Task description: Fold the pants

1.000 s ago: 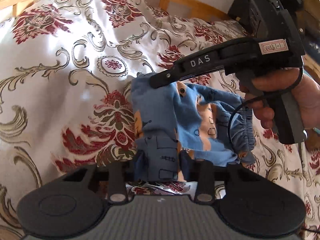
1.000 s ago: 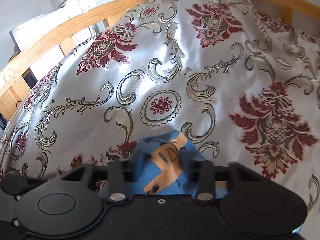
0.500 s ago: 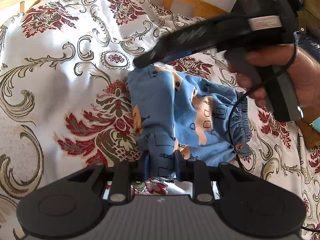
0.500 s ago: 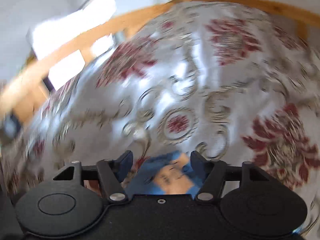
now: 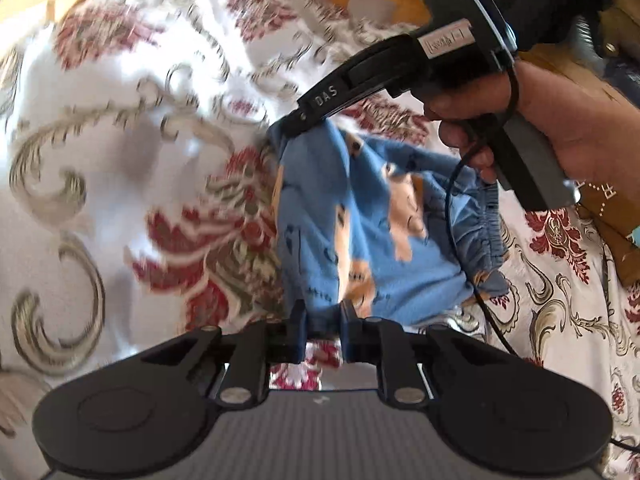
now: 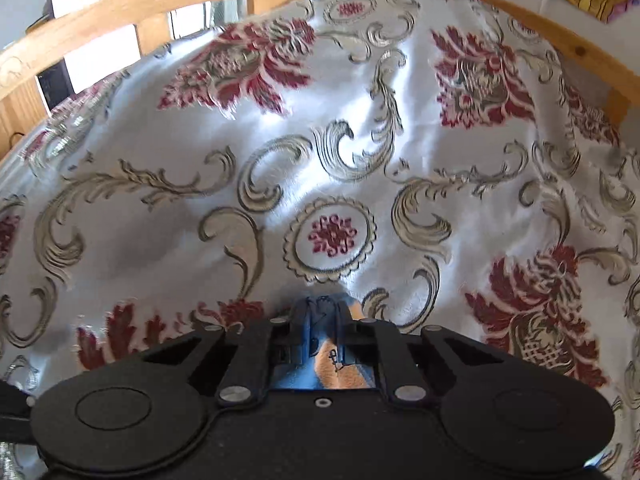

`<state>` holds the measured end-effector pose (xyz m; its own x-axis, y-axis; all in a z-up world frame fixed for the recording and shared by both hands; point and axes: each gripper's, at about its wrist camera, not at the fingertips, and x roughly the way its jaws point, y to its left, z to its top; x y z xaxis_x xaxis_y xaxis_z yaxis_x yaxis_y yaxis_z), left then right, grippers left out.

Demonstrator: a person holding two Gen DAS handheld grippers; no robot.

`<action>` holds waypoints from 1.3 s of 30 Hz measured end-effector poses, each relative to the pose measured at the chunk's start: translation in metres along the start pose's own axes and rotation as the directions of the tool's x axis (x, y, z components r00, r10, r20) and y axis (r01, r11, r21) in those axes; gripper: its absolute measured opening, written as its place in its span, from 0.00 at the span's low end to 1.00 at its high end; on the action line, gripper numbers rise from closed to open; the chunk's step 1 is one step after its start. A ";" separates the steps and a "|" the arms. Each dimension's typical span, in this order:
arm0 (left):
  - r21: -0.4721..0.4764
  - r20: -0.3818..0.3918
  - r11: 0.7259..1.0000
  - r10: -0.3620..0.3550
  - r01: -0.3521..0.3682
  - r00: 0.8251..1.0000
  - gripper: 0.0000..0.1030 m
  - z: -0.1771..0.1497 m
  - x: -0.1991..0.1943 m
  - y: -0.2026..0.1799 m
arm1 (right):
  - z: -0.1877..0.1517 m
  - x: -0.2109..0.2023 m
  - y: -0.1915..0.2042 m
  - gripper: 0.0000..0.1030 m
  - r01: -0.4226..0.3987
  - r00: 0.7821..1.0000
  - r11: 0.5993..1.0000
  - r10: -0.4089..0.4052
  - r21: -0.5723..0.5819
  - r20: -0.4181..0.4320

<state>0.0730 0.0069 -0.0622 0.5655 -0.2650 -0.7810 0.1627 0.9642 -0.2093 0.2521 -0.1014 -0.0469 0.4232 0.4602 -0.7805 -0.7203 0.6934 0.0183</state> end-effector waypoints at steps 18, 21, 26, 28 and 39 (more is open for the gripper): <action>0.174 0.211 0.963 0.167 -0.206 0.963 0.98 0.033 -0.044 -0.022 | -0.196 -0.227 -0.009 0.99 0.117 0.953 0.919 -0.210 0.375 0.217; 0.193 0.235 0.959 0.158 -0.205 0.959 1.00 0.050 -0.027 -0.039 | -0.207 -0.212 0.006 0.99 0.174 0.928 0.914 -0.277 0.366 0.251; 0.240 0.133 0.921 0.282 -0.307 0.950 0.99 0.043 0.025 -0.037 | -0.190 -0.161 0.017 0.99 0.289 0.874 0.877 -0.405 0.385 0.267; 0.226 0.121 0.926 0.282 -0.303 0.952 0.99 0.035 0.032 -0.029 | -0.185 -0.135 0.013 0.99 0.352 0.867 0.860 -0.449 0.369 0.218; 0.175 0.102 0.946 0.257 -0.272 0.961 0.99 0.037 0.014 -0.019 | -0.203 -0.137 0.012 0.99 0.441 0.819 0.836 -0.524 0.326 0.235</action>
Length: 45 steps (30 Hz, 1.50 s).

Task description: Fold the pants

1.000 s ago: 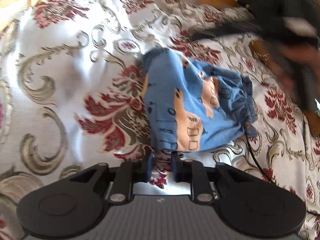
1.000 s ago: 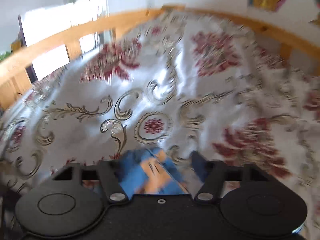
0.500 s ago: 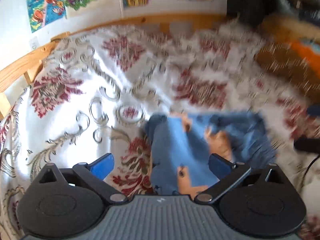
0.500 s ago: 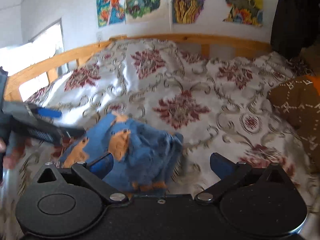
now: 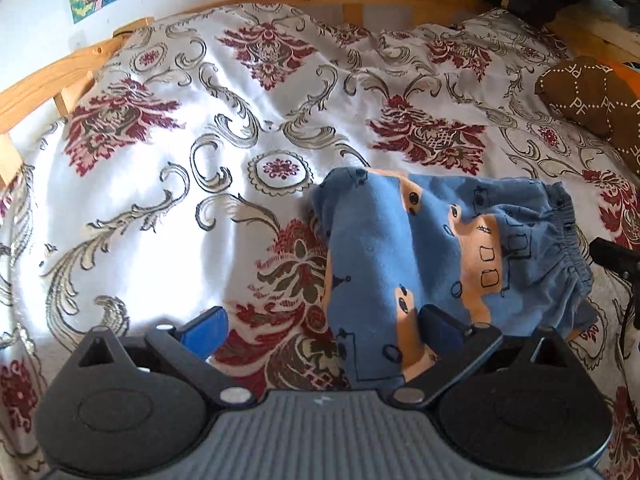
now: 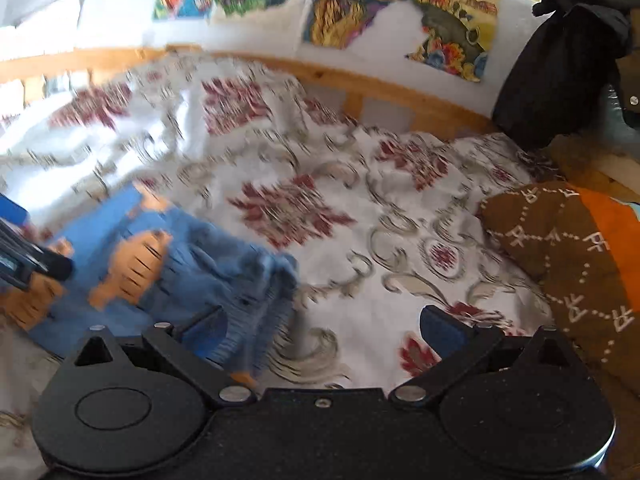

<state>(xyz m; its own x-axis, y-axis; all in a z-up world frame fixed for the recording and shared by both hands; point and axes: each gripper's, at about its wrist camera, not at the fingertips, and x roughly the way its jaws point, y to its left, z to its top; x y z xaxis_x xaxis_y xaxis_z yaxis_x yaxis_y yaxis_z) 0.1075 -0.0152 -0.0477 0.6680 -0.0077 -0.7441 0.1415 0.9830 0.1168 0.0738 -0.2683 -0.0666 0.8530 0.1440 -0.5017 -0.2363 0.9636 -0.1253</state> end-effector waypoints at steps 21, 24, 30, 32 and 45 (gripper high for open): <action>-0.050 -0.015 0.997 -0.054 0.053 0.998 1.00 -0.009 -0.039 0.021 | -0.007 -0.025 -0.033 0.99 -0.160 0.981 0.965 0.179 0.207 -0.076; -0.051 0.023 0.994 -0.093 0.094 0.995 1.00 -0.001 -0.038 0.019 | -0.004 -0.018 -0.037 0.99 -0.209 0.969 0.948 0.233 0.242 -0.076; -0.084 0.044 0.975 -0.201 0.204 0.979 1.00 0.024 -0.001 0.017 | 0.011 0.032 -0.048 0.99 -0.331 0.920 0.880 0.381 0.340 -0.091; -0.106 0.021 0.968 -0.227 0.228 0.974 0.96 0.024 0.015 0.021 | 0.013 0.049 -0.051 0.94 -0.352 0.904 0.855 0.416 0.382 -0.099; -0.182 0.054 0.910 -0.370 0.374 0.927 0.21 0.046 0.018 0.038 | 0.038 0.058 -0.064 0.20 -0.424 0.880 0.792 0.475 0.439 -0.006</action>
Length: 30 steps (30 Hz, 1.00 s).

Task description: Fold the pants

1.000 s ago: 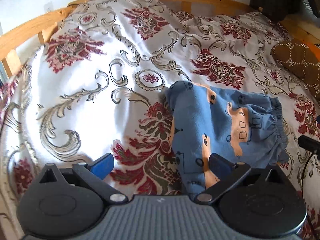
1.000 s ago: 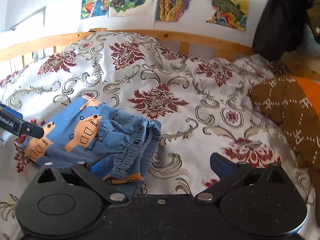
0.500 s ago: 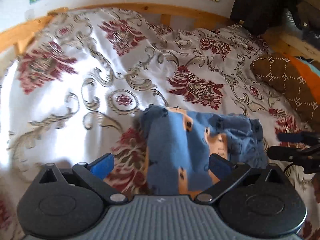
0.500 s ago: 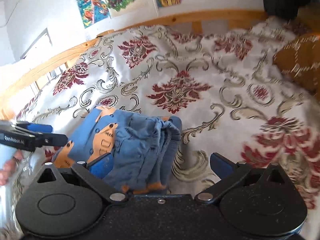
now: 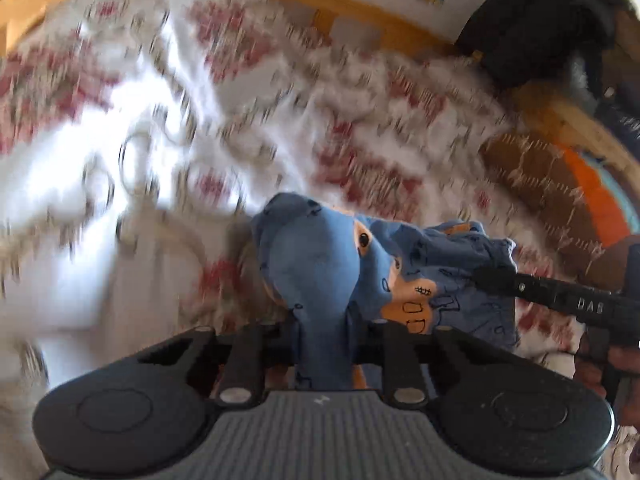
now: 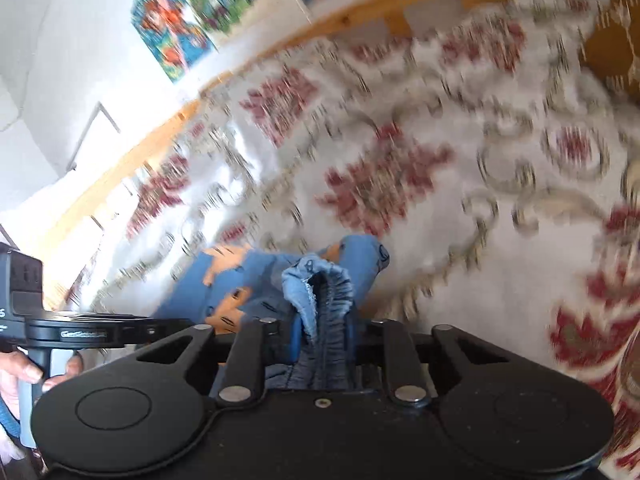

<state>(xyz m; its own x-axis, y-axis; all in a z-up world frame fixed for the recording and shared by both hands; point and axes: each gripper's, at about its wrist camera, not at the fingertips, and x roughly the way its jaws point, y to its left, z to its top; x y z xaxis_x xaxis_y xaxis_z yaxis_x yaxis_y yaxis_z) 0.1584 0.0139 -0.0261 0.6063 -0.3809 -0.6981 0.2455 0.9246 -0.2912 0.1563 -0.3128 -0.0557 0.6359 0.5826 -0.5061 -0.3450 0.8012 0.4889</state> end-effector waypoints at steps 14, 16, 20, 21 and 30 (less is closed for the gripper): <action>-0.048 0.045 0.969 0.243 -0.241 0.969 0.96 0.000 0.022 0.000 | 0.023 0.023 -0.033 0.88 0.292 0.956 0.956 -0.290 -0.026 0.052; -0.056 0.112 0.953 0.303 -0.298 0.947 1.00 -0.026 -0.015 -0.008 | 0.000 -0.014 -0.014 0.98 0.310 0.943 0.950 -0.305 -0.018 0.132; 0.044 0.098 0.960 0.271 -0.276 0.958 1.00 -0.067 -0.053 -0.045 | -0.051 -0.063 0.039 0.99 0.320 0.930 0.947 -0.318 0.019 0.186; 0.070 0.108 0.959 0.267 -0.275 0.958 1.00 -0.075 -0.059 -0.054 | -0.064 -0.070 0.056 0.99 0.344 0.921 0.939 -0.338 0.002 0.195; 0.136 0.143 0.927 0.332 -0.350 0.933 1.00 -0.109 -0.071 -0.077 | -0.114 -0.090 0.111 0.99 0.445 0.885 0.888 -0.416 -0.118 0.208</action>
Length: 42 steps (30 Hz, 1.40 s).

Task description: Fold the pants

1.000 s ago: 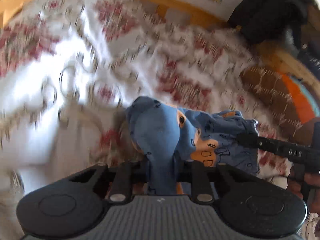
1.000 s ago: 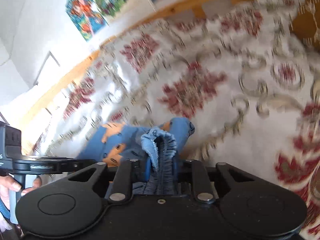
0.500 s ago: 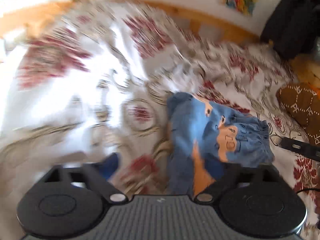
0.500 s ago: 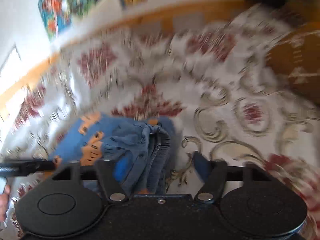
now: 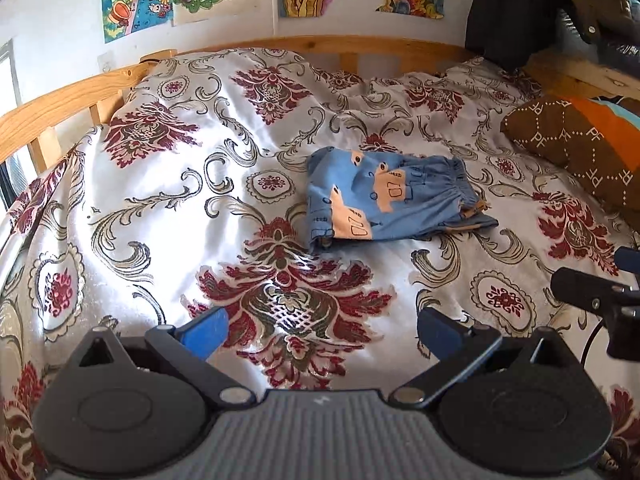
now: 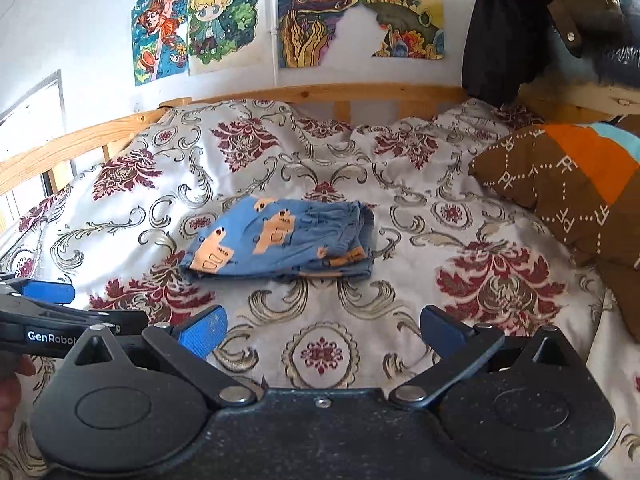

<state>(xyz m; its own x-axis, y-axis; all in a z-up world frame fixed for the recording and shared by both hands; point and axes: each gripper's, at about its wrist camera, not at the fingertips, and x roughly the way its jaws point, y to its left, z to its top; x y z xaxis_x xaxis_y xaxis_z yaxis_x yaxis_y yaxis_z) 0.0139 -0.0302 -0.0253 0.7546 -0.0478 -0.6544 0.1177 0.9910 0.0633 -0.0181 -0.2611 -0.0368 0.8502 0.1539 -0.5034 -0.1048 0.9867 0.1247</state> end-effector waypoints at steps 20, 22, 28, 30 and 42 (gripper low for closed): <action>-0.050 -0.025 0.998 -0.027 0.025 0.999 1.00 -0.002 0.007 0.009 | 0.002 0.012 -0.030 0.99 0.015 1.000 0.997 -0.015 0.071 -0.005; -0.052 -0.023 0.998 -0.029 0.027 0.999 1.00 -0.002 0.007 0.009 | 0.002 0.013 -0.029 0.99 0.012 1.000 0.998 -0.011 0.068 -0.006; -0.058 -0.023 0.998 -0.024 0.023 0.999 1.00 -0.002 0.007 0.010 | 0.002 0.013 -0.027 0.99 0.008 1.000 0.998 -0.008 0.065 -0.008; -0.063 -0.025 0.998 -0.026 0.024 0.999 1.00 -0.002 0.007 0.011 | 0.001 0.013 -0.026 0.99 0.009 1.000 0.998 -0.009 0.064 -0.008; -0.047 -0.025 0.999 -0.029 0.028 0.999 1.00 -0.002 0.007 0.009 | 0.001 0.013 -0.023 0.99 -0.001 1.000 0.998 0.002 0.059 -0.009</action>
<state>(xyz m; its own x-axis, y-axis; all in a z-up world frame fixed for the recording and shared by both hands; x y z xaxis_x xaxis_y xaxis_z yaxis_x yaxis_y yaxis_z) 0.0190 -0.0217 -0.0315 0.7347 -0.0733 -0.6744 0.1083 0.9941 0.0100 -0.0040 -0.2815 -0.0457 0.8454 0.1559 -0.5109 -0.0751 0.9817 0.1752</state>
